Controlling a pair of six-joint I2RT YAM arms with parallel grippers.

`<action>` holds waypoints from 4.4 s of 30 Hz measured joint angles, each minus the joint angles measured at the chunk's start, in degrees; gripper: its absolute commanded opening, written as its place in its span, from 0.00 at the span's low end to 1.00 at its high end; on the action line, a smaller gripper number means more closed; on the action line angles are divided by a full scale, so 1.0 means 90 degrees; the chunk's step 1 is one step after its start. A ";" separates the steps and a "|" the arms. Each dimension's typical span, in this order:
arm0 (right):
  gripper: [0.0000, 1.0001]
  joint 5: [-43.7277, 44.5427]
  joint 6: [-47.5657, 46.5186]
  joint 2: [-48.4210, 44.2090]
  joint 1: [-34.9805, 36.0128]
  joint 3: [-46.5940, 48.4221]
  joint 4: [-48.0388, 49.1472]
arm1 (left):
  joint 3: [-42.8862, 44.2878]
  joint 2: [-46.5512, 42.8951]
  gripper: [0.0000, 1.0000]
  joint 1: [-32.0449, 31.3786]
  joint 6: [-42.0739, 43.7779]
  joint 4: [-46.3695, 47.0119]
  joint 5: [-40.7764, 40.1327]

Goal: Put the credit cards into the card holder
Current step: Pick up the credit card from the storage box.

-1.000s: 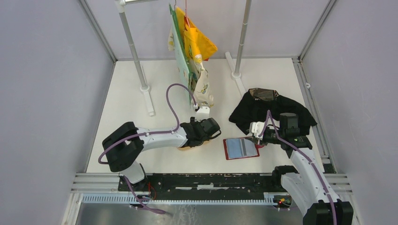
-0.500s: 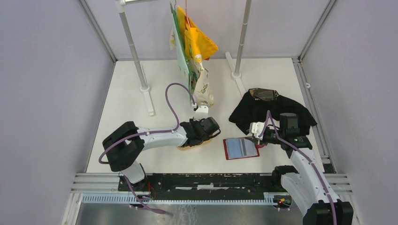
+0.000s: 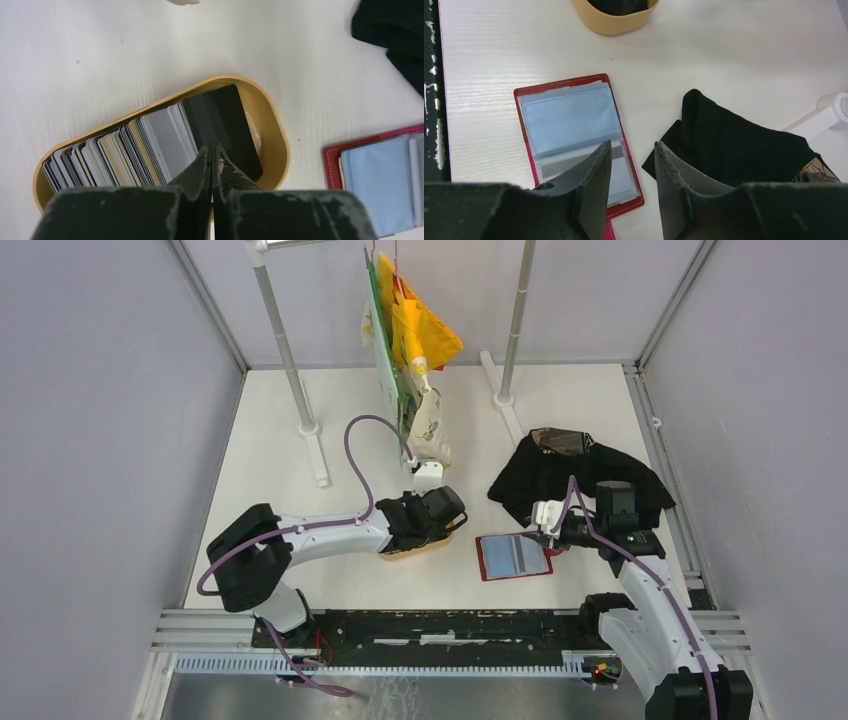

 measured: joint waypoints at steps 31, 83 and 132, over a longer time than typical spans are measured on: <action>0.43 0.0000 -0.0046 0.0000 0.0000 0.0000 -0.0019 | -0.0034 0.0340 0.44 0.0029 -0.0010 0.0138 0.0165; 0.43 -0.0002 -0.0114 0.0000 0.0000 0.0000 -0.0049 | -0.1037 -0.0440 0.30 0.0342 -0.0369 0.2237 0.1989; 0.43 -0.0005 -0.0168 -0.0029 0.0000 0.0000 -0.0100 | -0.1375 -0.0376 0.42 0.0988 -0.0593 0.2970 0.3279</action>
